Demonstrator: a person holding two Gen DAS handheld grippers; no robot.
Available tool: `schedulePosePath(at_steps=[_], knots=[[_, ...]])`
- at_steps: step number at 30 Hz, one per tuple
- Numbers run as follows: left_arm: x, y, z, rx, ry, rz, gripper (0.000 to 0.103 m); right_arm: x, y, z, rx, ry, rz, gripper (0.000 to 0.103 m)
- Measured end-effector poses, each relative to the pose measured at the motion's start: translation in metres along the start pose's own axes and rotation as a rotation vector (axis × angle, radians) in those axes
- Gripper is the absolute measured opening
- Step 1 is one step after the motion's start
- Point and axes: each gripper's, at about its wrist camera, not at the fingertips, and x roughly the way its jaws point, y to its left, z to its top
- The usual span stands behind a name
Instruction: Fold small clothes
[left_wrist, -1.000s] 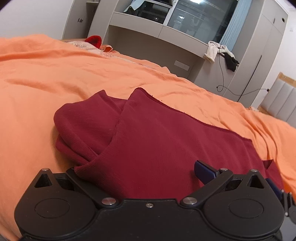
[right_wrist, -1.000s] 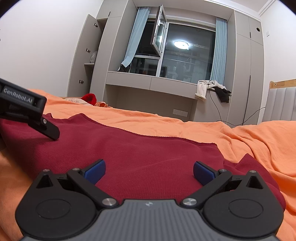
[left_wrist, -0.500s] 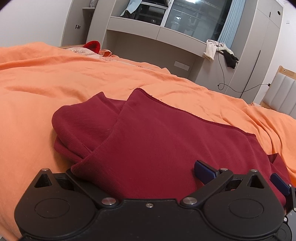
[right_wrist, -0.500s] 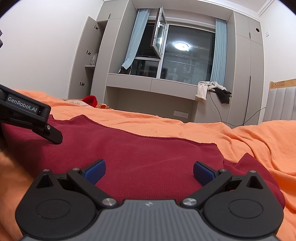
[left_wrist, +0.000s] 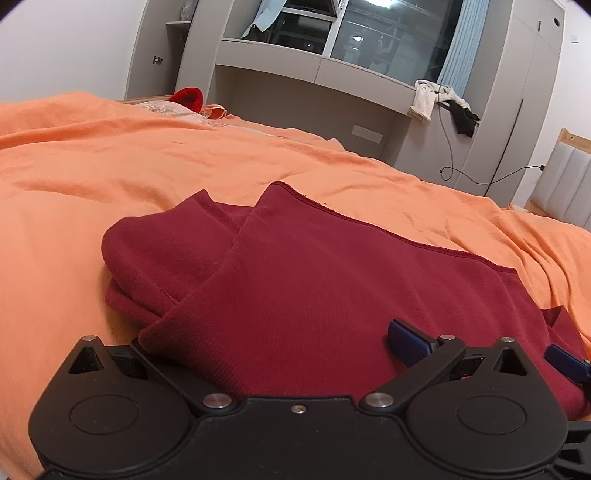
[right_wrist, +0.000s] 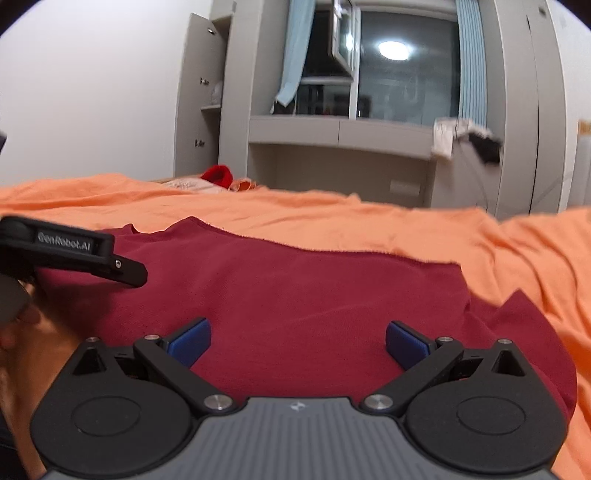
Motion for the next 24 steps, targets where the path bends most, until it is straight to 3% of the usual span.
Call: schedulePosePath(at_steps=[6,8,11,13,16,24], knots=[[0.003,-0.002,0.009,-0.078,-0.006,0.045,0.102,-0.017,-0.025,0.014,0.052,-0.001,-0.012,0.103],[0.003,-0.005,0.011,-0.104,-0.021,0.078,0.096,-0.024,-0.035,0.018,0.068,-0.017,-0.026,0.103],[0.002,-0.010,0.014,-0.119,-0.050,0.127,0.073,-0.032,-0.051,0.021,0.090,-0.015,-0.029,0.103],[-0.001,-0.014,0.016,-0.116,-0.083,0.146,0.048,-0.037,-0.063,0.021,0.103,-0.007,-0.035,0.103],[-0.004,-0.022,0.021,-0.074,-0.134,0.169,0.021,-0.045,-0.079,0.018,0.134,-0.001,-0.051,0.103],[-0.022,-0.081,0.042,0.108,-0.232,0.064,0.015,-0.065,-0.116,0.015,0.198,-0.023,-0.109,0.103]])
